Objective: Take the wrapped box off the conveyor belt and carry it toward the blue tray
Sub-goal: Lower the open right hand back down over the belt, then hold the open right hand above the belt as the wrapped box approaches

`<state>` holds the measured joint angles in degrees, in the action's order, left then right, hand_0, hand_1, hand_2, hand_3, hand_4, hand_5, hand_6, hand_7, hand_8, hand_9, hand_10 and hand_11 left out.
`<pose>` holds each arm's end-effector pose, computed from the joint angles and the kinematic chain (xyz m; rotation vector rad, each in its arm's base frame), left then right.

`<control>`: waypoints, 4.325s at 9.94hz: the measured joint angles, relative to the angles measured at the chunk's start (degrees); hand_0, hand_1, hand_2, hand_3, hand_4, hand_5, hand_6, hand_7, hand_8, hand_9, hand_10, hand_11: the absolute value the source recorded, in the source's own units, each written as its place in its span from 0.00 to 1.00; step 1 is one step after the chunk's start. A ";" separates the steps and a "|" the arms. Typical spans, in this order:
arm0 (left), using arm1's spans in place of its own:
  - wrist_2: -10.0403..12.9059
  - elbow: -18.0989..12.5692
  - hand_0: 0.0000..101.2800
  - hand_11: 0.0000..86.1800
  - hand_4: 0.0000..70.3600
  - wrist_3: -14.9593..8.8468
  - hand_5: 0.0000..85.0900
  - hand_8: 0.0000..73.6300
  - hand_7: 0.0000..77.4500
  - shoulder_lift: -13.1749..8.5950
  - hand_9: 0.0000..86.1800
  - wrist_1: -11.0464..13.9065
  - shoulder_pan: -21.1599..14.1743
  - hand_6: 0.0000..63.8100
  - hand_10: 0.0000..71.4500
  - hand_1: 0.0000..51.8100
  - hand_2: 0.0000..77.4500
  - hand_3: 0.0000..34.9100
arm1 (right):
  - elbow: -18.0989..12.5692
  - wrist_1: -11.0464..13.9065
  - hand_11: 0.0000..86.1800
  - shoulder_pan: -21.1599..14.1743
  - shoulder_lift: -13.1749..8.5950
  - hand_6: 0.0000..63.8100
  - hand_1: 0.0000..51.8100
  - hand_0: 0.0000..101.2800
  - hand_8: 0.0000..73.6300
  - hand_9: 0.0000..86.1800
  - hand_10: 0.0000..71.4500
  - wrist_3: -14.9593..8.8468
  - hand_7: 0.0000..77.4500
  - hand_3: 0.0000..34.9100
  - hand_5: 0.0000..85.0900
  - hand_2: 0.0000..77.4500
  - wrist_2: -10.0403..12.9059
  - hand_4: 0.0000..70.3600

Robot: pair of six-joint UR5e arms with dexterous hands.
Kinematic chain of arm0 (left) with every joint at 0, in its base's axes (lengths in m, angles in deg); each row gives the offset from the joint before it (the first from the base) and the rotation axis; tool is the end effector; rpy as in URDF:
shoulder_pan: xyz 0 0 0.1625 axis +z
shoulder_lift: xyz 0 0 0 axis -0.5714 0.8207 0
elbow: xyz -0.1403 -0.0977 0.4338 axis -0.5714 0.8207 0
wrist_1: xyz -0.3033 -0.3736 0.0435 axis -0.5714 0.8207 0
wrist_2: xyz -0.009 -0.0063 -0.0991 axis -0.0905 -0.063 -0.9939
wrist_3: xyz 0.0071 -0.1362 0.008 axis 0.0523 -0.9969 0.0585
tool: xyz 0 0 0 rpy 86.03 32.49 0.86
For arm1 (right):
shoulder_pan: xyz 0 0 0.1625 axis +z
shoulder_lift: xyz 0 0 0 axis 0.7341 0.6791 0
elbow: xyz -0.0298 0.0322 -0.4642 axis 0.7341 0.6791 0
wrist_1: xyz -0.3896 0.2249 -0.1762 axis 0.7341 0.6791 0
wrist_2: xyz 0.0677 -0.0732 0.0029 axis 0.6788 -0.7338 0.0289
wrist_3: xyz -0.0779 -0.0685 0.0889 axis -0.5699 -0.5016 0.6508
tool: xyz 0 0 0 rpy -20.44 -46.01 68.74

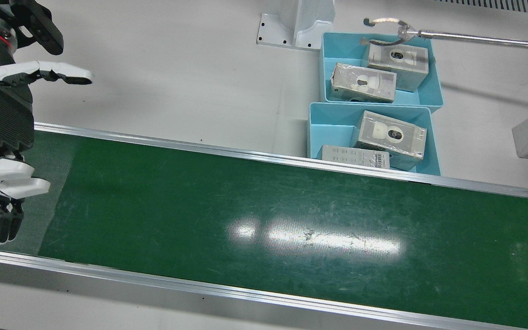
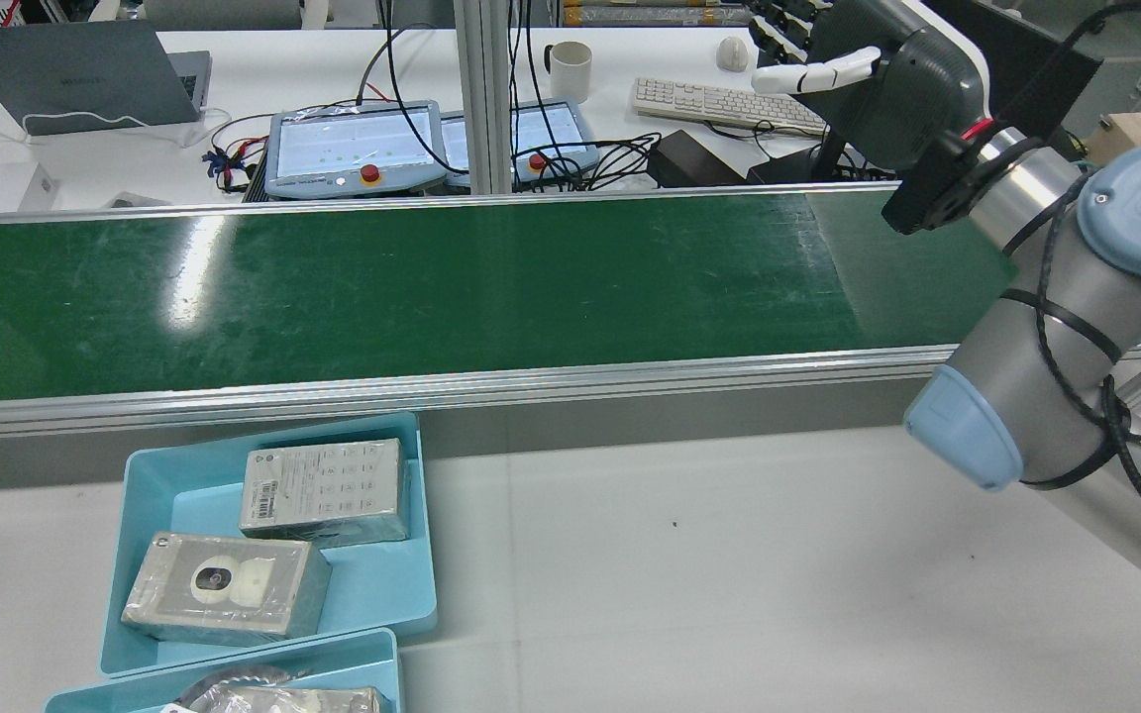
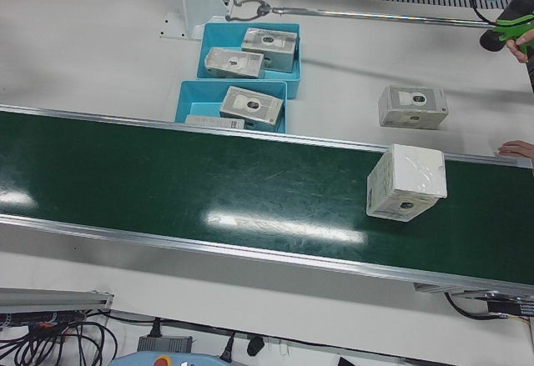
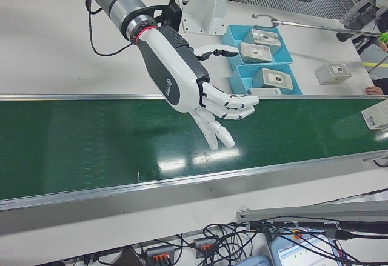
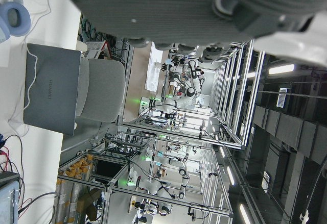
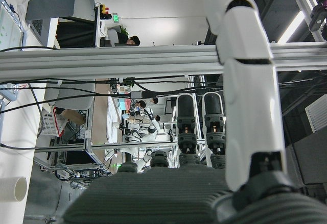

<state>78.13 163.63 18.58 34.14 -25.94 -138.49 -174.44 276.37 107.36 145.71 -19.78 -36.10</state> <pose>-0.2381 -0.6152 0.5387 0.2962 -2.1438 2.2299 -0.1955 -0.6712 0.2467 -0.3930 -2.4958 1.6513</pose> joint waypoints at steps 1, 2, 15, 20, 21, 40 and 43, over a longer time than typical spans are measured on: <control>0.00 0.00 0.00 0.00 0.00 0.00 0.01 0.01 0.01 0.00 0.00 0.00 0.00 0.00 0.01 0.00 0.01 0.00 | -0.10 0.14 0.02 -0.64 -0.14 0.16 0.36 0.51 0.01 0.08 0.00 0.00 0.37 0.20 0.28 0.23 0.09 0.31; 0.00 0.00 0.00 0.00 0.00 0.00 0.01 0.01 0.01 0.00 0.00 0.00 0.00 0.00 0.00 0.00 0.01 0.00 | -0.11 0.39 0.02 -1.90 -0.25 0.16 0.36 0.51 0.01 0.08 0.00 -0.12 0.37 0.20 0.29 0.23 0.41 0.31; 0.00 0.00 0.00 0.00 0.00 0.00 0.01 0.01 0.01 0.00 0.00 0.00 0.00 0.00 0.01 0.00 0.01 0.00 | 7.53 0.10 0.01 -15.59 -3.78 0.17 0.33 0.51 0.02 0.08 0.00 -4.46 0.37 0.24 0.29 0.25 13.36 0.32; 0.00 0.00 0.00 0.00 0.00 0.00 0.01 0.01 0.01 0.00 0.00 0.00 0.00 0.00 0.01 0.00 0.01 0.00 | 7.97 -0.43 0.01 -15.09 -4.92 0.21 0.26 0.49 0.03 0.09 0.00 -2.10 0.46 0.12 0.33 0.17 9.72 0.36; 0.00 0.00 0.00 0.00 0.00 0.00 0.01 0.01 0.01 0.00 0.00 0.00 0.00 0.00 0.01 0.00 0.01 0.00 | 7.94 -0.40 0.01 -15.07 -4.84 0.17 0.15 0.47 0.03 0.06 0.00 -1.99 0.40 0.24 0.31 0.10 9.65 0.33; 0.00 0.00 0.00 0.00 0.00 0.00 0.01 0.01 0.01 0.00 0.00 0.00 0.00 0.00 0.00 0.00 0.01 0.00 | 4.72 -0.35 0.01 -13.92 -4.33 0.15 0.14 0.44 0.01 0.06 0.00 -0.71 0.39 0.38 0.29 0.11 8.89 0.32; 0.00 0.00 0.00 0.00 0.00 0.00 0.01 0.01 0.01 0.00 0.00 0.00 0.00 0.00 0.01 0.00 0.01 0.00 | 4.44 -0.32 0.01 -13.64 -3.49 0.15 0.14 0.44 0.01 0.06 0.00 -0.28 0.37 0.36 0.29 0.11 8.88 0.32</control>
<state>78.13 163.62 18.58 34.15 -25.94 -138.49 -170.00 276.05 93.72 142.23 -20.06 -27.22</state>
